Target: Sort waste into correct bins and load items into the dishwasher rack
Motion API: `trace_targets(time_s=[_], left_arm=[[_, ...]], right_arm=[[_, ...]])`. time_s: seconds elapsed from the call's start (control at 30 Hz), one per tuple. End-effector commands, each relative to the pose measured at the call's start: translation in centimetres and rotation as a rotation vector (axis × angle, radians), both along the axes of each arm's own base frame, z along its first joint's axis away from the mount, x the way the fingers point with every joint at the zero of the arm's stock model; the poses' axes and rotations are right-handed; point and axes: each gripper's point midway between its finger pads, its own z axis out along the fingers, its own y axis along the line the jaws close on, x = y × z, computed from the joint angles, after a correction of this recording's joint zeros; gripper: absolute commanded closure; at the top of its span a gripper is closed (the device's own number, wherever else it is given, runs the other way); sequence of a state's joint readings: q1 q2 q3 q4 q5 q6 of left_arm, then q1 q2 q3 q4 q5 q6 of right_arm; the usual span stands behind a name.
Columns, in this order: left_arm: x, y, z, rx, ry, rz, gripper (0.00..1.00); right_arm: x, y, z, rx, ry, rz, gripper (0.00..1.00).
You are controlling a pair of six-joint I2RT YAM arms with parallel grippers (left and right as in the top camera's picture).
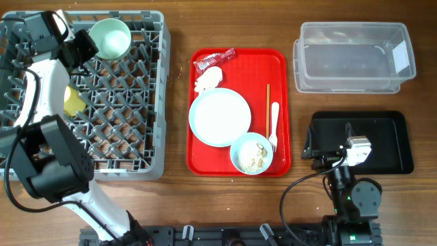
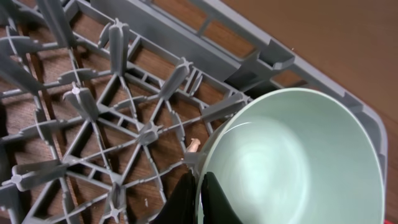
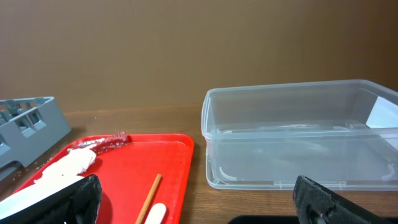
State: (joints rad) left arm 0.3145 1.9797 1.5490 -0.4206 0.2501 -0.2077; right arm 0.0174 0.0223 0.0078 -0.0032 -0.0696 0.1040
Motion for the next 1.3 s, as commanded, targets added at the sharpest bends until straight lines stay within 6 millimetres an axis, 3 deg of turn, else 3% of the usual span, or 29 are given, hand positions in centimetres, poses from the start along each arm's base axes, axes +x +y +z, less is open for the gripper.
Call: trace_targets(time_s=[0.0,0.2,0.3,0.43,0.57,0.77,0.9,1.1,1.2,1.27], left_arm=[[-0.4,0.7,-1.5,0.016,0.041,0.006,0.96],[-1.5,1.0,-4.1,-0.008,0.124,0.019,0.96],[-1.9,2.0,-4.5,0.022,0.147,0.064,0.96],[-2.3,3.7,-3.8,0.034,0.146,0.151,0.96],[-2.8,5.3,-1.7,-0.028,0.098,0.268,0.96],[-3.5,5.2,-1.7,-0.037,0.124,0.273,0.90],[-3.4,5.3,1.4,-0.019,0.055,0.273,0.96],[-4.1,6.5,6.7,0.067,-0.044,0.332,0.96],[-5.5,8.8,7.7,0.165,-0.033,0.452,0.96],[-5.4,8.3,7.7,0.146,-0.034,0.429,0.96]], right_arm=[[0.0,-0.1,0.1,0.003,-0.006,-0.006,0.00],[0.0,-0.1,0.1,0.003,-0.006,-0.006,0.00],[0.0,-0.1,0.1,0.003,-0.006,-0.006,0.00],[0.0,-0.1,0.1,0.003,-0.006,-0.006,0.00],[0.0,-0.1,0.1,0.003,-0.005,-0.006,0.00],[0.0,-0.1,0.1,0.003,-0.006,-0.006,0.01],[0.0,-0.1,0.1,0.003,-0.006,-0.006,0.00],[0.0,-0.1,0.1,0.003,-0.006,-0.006,0.00],[0.0,-0.1,0.1,0.003,-0.005,-0.006,0.00],[0.0,-0.1,0.1,0.003,-0.006,-0.006,0.00]])
